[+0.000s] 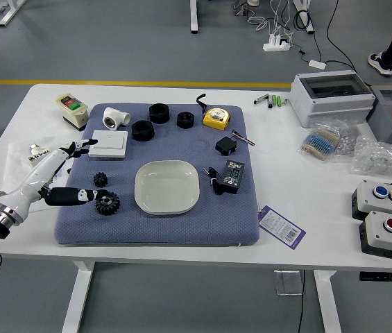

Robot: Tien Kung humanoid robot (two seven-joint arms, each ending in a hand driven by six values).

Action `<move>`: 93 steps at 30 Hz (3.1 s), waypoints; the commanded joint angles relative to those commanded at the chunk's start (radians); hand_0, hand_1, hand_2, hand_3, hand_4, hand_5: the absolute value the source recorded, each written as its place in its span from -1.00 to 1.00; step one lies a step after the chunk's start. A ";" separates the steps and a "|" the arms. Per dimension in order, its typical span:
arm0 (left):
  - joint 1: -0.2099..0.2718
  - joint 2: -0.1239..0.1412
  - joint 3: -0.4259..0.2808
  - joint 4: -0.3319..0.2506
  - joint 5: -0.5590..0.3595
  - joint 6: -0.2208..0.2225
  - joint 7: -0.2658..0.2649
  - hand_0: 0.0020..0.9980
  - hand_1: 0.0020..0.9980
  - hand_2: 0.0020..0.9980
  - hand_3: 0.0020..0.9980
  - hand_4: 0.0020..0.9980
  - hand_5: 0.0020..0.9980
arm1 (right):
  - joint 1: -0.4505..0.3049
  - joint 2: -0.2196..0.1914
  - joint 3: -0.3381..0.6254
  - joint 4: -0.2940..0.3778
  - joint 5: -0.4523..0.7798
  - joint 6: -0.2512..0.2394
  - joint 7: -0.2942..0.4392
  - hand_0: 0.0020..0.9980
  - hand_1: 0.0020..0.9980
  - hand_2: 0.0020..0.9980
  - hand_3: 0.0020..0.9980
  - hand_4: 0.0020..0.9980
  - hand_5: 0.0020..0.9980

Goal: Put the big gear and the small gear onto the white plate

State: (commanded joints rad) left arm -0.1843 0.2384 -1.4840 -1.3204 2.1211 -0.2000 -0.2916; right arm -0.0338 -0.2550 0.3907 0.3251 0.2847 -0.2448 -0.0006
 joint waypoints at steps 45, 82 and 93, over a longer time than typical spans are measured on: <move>-0.111 0.068 0.221 0.098 0.148 -0.003 0.092 -0.02 0.16 0.37 0.37 0.46 -1.00 | 0.011 -0.002 0.007 0.001 0.003 -0.003 0.001 0.42 0.47 0.57 0.24 0.69 0.41; -0.119 0.058 0.267 0.123 0.148 -0.006 0.101 -0.12 0.09 0.19 0.28 0.27 -1.00 | 0.005 -0.002 -0.005 0.000 0.005 -0.001 0.002 0.42 0.47 0.57 0.23 0.69 0.41; -0.125 0.063 0.266 0.106 0.148 -0.004 0.101 -0.28 -0.18 -0.13 -0.05 -0.49 -1.00 | 0.004 -0.001 -0.005 0.000 0.003 -0.001 0.003 0.42 0.47 0.57 0.23 0.69 0.40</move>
State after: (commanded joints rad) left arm -0.3098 0.3010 -1.2178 -1.2141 2.2689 -0.2039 -0.1902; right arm -0.0296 -0.2561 0.3858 0.3252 0.2879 -0.2454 0.0020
